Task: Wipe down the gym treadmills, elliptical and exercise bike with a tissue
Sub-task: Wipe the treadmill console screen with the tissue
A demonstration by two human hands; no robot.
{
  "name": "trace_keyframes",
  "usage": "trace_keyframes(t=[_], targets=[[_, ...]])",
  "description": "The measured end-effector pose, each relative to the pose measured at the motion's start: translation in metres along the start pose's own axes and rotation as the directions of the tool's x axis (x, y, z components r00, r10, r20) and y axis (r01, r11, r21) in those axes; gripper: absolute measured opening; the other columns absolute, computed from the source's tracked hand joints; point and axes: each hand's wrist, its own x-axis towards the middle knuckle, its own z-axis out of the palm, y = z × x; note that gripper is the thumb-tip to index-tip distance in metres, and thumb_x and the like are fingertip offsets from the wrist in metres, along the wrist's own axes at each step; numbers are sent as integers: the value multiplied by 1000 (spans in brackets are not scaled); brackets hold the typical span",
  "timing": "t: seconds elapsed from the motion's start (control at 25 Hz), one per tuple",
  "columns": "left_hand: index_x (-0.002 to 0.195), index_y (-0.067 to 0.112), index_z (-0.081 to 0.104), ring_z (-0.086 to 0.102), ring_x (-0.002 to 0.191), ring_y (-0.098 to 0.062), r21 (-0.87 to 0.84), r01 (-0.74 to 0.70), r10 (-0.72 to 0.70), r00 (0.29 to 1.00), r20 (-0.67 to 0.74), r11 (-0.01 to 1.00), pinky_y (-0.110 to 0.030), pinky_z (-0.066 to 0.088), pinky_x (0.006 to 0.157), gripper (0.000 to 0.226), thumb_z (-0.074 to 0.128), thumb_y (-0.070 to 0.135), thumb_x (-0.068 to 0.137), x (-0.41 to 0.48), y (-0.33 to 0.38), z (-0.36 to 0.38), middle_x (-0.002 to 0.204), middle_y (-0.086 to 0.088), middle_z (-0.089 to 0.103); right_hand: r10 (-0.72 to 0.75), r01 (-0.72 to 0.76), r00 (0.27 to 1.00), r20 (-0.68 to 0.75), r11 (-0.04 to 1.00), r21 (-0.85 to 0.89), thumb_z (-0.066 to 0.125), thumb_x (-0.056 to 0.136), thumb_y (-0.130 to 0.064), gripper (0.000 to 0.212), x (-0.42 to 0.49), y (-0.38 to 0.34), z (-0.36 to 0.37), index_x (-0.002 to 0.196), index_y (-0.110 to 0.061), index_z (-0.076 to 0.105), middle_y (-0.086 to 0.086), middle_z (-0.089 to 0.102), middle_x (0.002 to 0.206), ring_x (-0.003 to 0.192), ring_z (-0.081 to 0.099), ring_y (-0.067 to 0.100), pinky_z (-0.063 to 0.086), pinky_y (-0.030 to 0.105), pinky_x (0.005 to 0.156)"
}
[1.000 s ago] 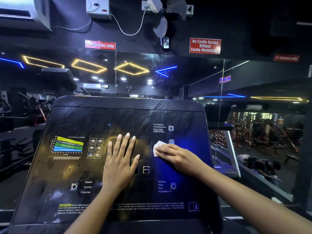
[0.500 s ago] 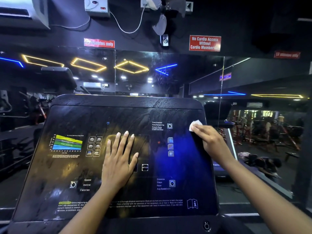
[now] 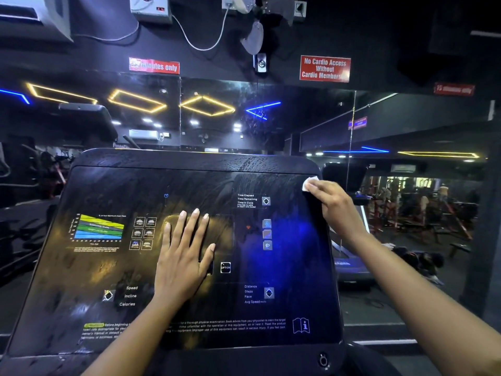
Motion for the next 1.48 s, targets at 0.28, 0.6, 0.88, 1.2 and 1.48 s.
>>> trace_keyframes(t=[0.28,0.6,0.88,1.2,1.48], targets=[[145,12,38,24,142,-27,-1,3,-3,1000,2,1000,-47,14,115,65,13,51,99,1,-1,2,152,-9,33,-54,56,997,64,998,-27,57,69,21,48,-57,-8,-12,113,5,63,20,64,111,101,52,28,42,35,92],[144,12,39,25,141,-28,9,7,-7,1000,21,1000,-49,18,113,66,11,51,99,2,-1,2,152,-10,34,-34,25,985,172,998,58,61,71,12,53,-151,-51,-35,122,-1,57,10,60,121,109,52,22,39,27,100],[145,12,38,24,142,-28,8,8,-8,1000,6,1000,-48,15,114,65,13,51,99,1,-1,3,152,-9,33,20,-20,1000,4,997,80,38,79,11,44,-21,-48,-11,114,4,64,18,65,112,105,54,25,43,30,95],[145,13,37,24,142,-28,2,5,-5,1000,15,1000,-48,15,114,65,12,51,99,1,-2,3,153,-9,32,23,-27,996,88,999,40,34,82,2,43,-45,-70,4,114,2,64,14,64,111,93,54,26,50,37,81],[145,12,38,25,141,-29,-6,3,-3,1000,3,1000,-47,14,114,65,12,51,99,1,-2,3,152,-10,33,-180,155,970,161,975,157,33,95,-1,37,-136,-100,-26,115,0,64,7,57,121,102,54,21,46,31,90]])
